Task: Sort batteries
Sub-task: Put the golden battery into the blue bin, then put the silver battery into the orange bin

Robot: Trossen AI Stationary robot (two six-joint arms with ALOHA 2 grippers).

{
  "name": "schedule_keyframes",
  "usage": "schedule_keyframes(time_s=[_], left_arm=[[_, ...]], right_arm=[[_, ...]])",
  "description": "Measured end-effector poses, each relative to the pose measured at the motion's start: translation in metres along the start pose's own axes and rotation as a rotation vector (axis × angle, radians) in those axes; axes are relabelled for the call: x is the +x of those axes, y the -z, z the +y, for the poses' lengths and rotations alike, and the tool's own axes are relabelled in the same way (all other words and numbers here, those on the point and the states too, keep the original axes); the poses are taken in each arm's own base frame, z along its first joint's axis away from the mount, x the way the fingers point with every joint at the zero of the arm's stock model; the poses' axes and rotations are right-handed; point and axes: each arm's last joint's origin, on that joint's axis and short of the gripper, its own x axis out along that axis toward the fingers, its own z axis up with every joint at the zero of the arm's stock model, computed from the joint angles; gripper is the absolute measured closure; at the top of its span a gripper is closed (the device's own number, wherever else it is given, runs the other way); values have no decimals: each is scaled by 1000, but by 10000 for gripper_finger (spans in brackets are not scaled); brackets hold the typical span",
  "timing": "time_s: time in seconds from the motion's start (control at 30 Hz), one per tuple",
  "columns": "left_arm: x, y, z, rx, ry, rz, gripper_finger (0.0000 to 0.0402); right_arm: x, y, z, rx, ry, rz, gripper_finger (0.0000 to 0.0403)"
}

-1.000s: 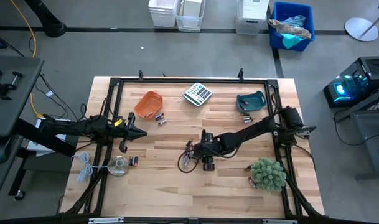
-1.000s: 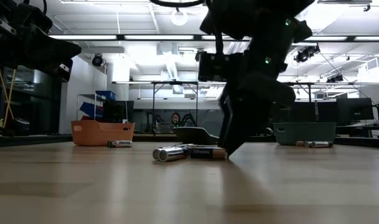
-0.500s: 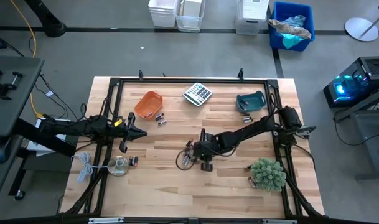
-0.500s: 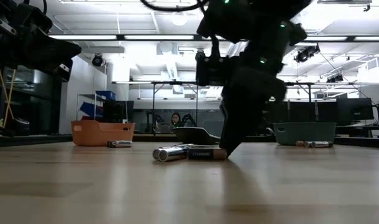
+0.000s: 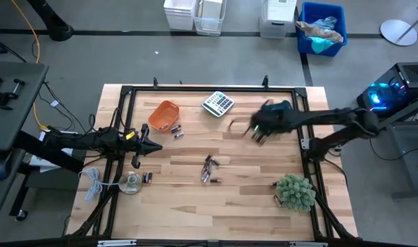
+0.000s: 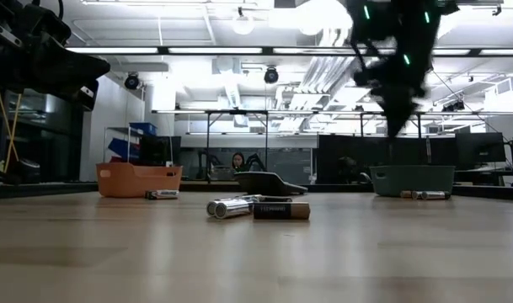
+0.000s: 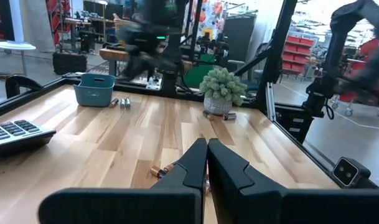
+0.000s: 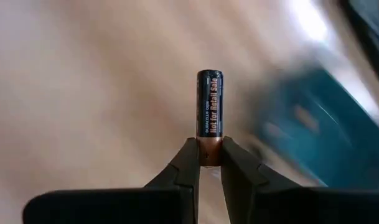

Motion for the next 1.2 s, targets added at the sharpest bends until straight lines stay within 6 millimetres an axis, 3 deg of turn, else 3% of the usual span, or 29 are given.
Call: schedule_keyframes(time_s=[0.17, 0.37, 0.57, 0.73, 0.83, 0.9, 1.03, 1.2], left_arm=[[0, 0, 0, 0, 0, -1, 396], [0, 0, 0, 0, 0, 0, 396], [0, 0, 0, 0, 0, -1, 396], [0, 0, 0, 0, 0, -1, 396], [0, 0, 0, 0, 0, 0, 396], [0, 0, 0, 0, 0, -1, 396], [0, 0, 0, 0, 0, 0, 396], [0, 0, 0, 0, 0, 0, 396]], right_arm=[[21, 7, -60, 338, 80, -21, 369], [47, 8, -83, 520, 36, 33, 368], [43, 1, -89, 553, 10, 24, 249], [23, -21, -83, 495, -182, -50, 182], [2, -43, -63, 439, -399, -200, 176], [-16, -57, -37, 347, -562, -321, 176], [-35, -63, 34, 13, -706, -399, 181], [-46, -53, 128, -529, -770, -424, 181]])
